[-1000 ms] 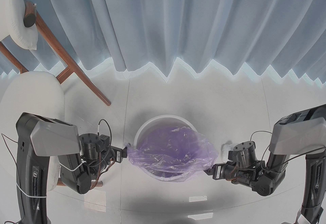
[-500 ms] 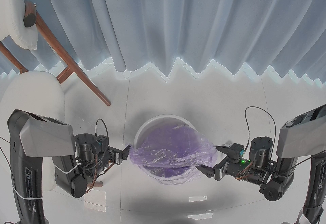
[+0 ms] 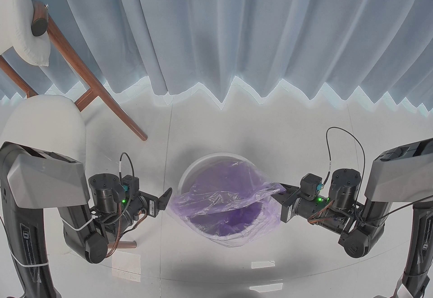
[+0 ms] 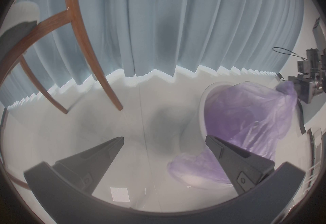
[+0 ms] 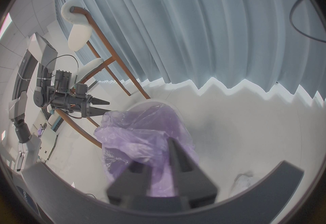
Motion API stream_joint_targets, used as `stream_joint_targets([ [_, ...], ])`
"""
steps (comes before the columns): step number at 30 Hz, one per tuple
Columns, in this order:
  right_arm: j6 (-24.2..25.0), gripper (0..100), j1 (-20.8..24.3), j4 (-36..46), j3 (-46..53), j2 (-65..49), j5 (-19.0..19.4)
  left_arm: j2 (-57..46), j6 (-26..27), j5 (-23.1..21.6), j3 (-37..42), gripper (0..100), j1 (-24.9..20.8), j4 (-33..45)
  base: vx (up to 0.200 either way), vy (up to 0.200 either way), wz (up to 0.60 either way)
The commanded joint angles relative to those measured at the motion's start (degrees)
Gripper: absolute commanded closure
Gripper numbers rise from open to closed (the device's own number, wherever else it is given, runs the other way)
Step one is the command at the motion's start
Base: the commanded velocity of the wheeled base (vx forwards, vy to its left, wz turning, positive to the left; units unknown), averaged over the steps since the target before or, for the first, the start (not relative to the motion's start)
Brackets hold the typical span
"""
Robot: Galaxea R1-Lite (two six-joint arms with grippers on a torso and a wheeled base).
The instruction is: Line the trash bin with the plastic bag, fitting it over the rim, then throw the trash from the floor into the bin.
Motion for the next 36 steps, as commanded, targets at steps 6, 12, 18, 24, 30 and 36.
stream_joint_targets([
  [6, 0.2, 100, -0.8, -1.1, -1.7, 0.3, -0.3, -6.6, 10.9, -15.2, 5.0, 0, -4.7, 0.1, 0.000, 0.000, 0.00],
  [12, 0.3, 100, -0.8, -1.1, -1.7, 0.5, -0.7, -5.5, 12.9, -17.2, 7.8, 0, -8.7, 0.1, 0.000, 0.000, 0.00],
  [18, 1.1, 100, -0.8, -1.0, -2.0, 0.6, -1.8, -0.7, 13.5, -17.1, 2.5, 0, -10.4, 0.2, 0.000, 0.000, 0.00],
  [24, 1.5, 100, -0.7, -1.1, -2.0, 0.3, -2.7, 5.0, 13.3, -17.1, -4.5, 0, -10.1, 0.3, 0.000, 0.000, 0.00],
  [30, 2.6, 100, -0.7, -1.1, -2.9, 0.1, -3.0, 6.5, 13.0, -17.1, -7.3, 100, -9.7, 0.3, 0.000, 0.000, 0.00],
  [36, 3.8, 100, -0.9, -1.1, -3.6, -0.1, -3.0, 6.3, 13.0, -17.2, -12.1, 100, -5.4, 0.0, 0.000, 0.000, 0.00],
])
